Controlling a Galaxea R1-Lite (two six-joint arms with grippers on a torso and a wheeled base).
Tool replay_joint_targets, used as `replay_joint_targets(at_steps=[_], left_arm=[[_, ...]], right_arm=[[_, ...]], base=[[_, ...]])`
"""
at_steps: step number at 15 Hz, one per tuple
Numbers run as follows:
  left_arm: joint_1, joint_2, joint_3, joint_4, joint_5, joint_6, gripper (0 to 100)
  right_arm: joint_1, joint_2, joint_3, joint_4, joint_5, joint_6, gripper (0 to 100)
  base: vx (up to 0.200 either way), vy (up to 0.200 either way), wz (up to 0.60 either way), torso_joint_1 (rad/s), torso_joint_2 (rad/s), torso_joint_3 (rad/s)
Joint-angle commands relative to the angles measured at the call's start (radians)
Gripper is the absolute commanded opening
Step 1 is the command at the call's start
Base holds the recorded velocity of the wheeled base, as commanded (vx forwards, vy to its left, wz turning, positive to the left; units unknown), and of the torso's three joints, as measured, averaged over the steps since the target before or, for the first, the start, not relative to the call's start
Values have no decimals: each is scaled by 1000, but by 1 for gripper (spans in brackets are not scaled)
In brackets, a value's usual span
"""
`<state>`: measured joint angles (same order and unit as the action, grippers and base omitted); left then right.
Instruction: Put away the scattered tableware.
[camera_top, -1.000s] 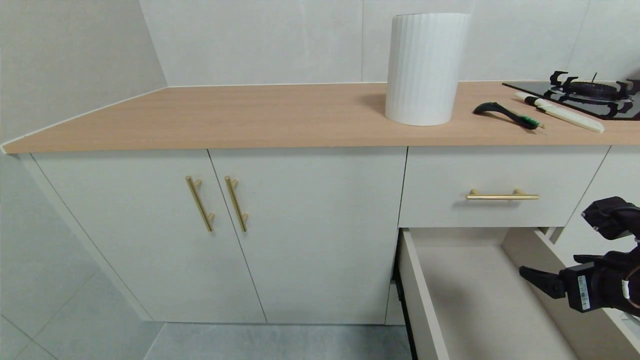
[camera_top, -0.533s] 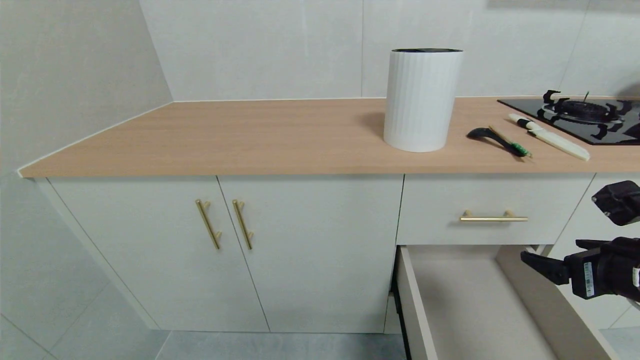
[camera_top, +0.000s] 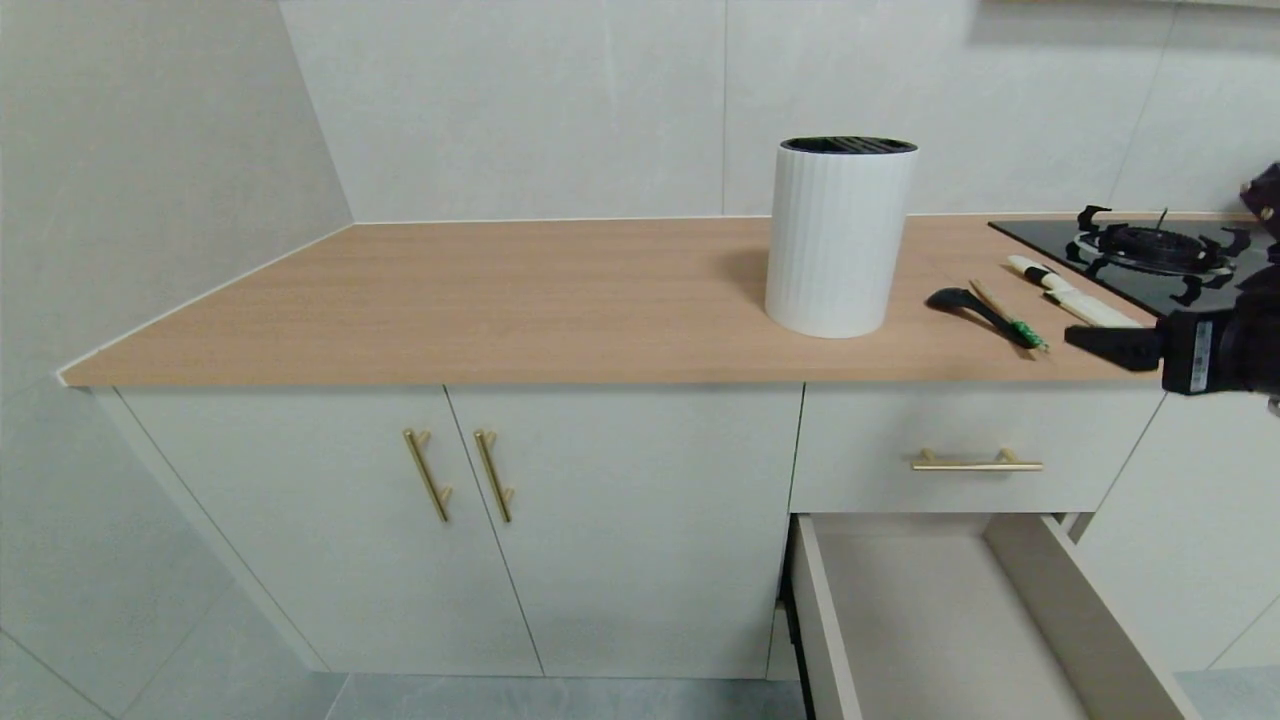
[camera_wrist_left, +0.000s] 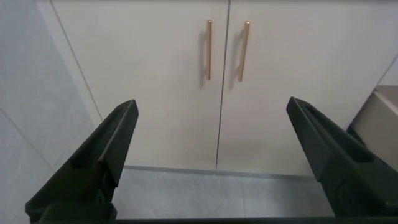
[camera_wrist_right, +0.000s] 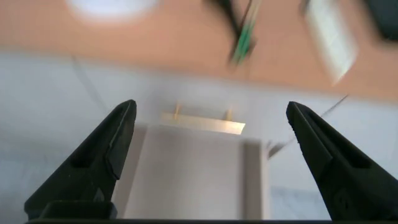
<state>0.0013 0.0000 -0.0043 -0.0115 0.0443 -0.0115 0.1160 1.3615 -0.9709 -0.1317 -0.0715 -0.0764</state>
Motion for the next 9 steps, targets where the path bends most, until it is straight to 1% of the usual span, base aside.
replay_joint_targets(at_steps=[1,2,3,4,5,7,8,9], left_arm=[[0,0,0,-1,0,-1,100],[0,0,0,-1,0,-1,100],[0,0,0,-1,0,-1,100],[0,0,0,-1,0,-1,100],[0,0,0,-2,0,-2,100],[0,0,0,-1,0,-1,100],[0,0,0,-1,0,-1,100],[0,0,0,-1,0,-1,100]], right_arm=[[-27,145,-315,202,-13,7,100],[-27,163,-382,284,-22,23,100],[-25,200,-483,412,-24,93,100],[-22,245,-548,509,-17,156,100],[-22,324,-629,563,-28,171,100],[-24,409,-686,603,-71,190,100],[-25,449,-706,607,-111,193,100],[-27,458,-709,607,-120,193,100]], base=[[0,0,0,0,0,0],[0,0,0,0,0,0],[0,0,0,0,0,0],[0,0,0,0,0,0],[0,0,0,0,0,0],[0,0,0,0,0,0],[0,0,0,0,0,0],[0,0,0,0,0,0]])
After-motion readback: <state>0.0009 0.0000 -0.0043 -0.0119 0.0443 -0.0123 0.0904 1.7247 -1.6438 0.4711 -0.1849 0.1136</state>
